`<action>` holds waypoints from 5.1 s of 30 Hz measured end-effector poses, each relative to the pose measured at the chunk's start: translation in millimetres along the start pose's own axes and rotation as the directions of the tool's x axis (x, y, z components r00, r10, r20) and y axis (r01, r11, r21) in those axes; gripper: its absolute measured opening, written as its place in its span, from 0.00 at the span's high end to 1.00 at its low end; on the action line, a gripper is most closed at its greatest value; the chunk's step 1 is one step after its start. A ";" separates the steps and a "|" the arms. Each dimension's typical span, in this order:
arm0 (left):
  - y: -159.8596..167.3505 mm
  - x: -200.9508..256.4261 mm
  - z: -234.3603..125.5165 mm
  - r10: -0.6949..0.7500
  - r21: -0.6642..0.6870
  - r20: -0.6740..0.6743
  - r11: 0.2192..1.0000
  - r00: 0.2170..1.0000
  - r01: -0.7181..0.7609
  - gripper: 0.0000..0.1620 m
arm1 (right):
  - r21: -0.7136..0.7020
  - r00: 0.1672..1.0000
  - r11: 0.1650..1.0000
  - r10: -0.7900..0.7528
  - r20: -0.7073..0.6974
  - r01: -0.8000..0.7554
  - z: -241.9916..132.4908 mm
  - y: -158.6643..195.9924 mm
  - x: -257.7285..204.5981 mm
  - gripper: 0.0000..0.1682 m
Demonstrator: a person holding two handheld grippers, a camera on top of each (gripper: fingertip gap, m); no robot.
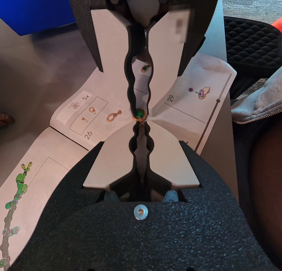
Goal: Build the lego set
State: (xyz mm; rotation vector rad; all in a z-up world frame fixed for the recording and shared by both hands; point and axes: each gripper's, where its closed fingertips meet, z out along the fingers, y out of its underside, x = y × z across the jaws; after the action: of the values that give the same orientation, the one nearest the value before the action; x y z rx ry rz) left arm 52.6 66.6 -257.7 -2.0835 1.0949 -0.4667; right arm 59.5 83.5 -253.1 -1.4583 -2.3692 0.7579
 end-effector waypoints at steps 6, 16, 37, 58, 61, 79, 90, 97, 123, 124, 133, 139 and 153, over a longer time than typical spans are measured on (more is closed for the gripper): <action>0.0 0.5 -0.3 -0.001 0.000 -0.001 1.000 1.000 0.001 0.96 | -0.022 1.000 1.000 -0.003 0.015 0.004 0.2 0.6 -2.5 0.91; 0.1 0.4 -0.3 -0.003 0.000 -0.003 1.000 1.000 0.003 0.96 | -0.029 1.000 1.000 0.001 0.001 -0.001 1.3 -1.1 -1.1 0.91; 0.0 0.2 0.7 -0.002 0.000 -0.001 1.000 1.000 0.002 0.96 | -0.098 0.903 0.905 -0.422 -0.079 0.415 -11.2 5.4 7.8 0.95; 1.1 -2.4 1.3 0.029 0.003 0.012 1.000 1.000 -0.029 0.96 | -0.211 0.803 0.775 -0.575 0.158 0.596 0.8 2.6 6.1 0.96; 0.9 -2.4 1.3 0.024 0.003 0.009 1.000 1.000 -0.024 0.96 | -0.209 0.815 0.788 -0.558 0.155 0.579 0.6 2.8 5.9 0.97; -0.9 -3.8 -0.8 -0.017 0.013 0.001 1.000 1.000 0.017 0.96 | -0.094 0.999 0.995 0.027 -0.044 -0.031 -0.6 6.2 1.8 0.97; -1.2 -4.8 0.6 -0.007 0.008 0.025 1.000 1.000 0.006 0.96 | -0.030 0.996 0.997 0.067 -0.056 -0.069 -0.3 6.5 1.2 0.97; -1.7 -4.6 1.5 -0.044 0.007 -0.006 0.999 0.999 0.044 0.97 | 0.019 0.996 0.998 0.063 -0.059 -0.062 -0.2 6.0 0.6 0.97; 3.6 -6.7 -6.0 0.011 -0.016 -0.015 1.000 1.000 -0.011 0.83 | 0.009 0.977 0.995 0.103 -0.185 -0.103 -10.8 18.1 4.1 0.98; 6.0 -5.8 -8.8 0.019 -0.032 -0.017 0.999 1.000 -0.020 0.82 | 0.014 0.978 0.994 0.106 -0.179 -0.105 -12.1 17.3 3.5 0.98; 3.7 -14.9 -9.6 0.098 -0.048 0.033 0.994 0.995 -0.097 0.92 | -0.011 0.970 0.984 0.175 -0.171 -0.180 -4.9 16.6 2.0 0.87; 3.9 -11.2 -3.1 0.107 -0.029 -0.011 0.994 0.994 -0.107 1.00 | 0.043 0.950 0.975 0.224 -0.216 -0.220 -3.0 15.2 -3.4 0.91; 3.5 -13.8 -8.3 0.122 -0.033 -0.041 0.992 0.992 -0.123 0.98 | 0.135 0.960 0.987 0.118 -0.254 -0.085 -18.6 -2.2 -5.2 0.92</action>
State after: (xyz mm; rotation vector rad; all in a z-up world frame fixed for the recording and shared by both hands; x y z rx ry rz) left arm 37.8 72.9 -254.5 -2.0309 1.2540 -0.4321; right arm 69.0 83.6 -236.1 -1.5338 -2.0298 0.6744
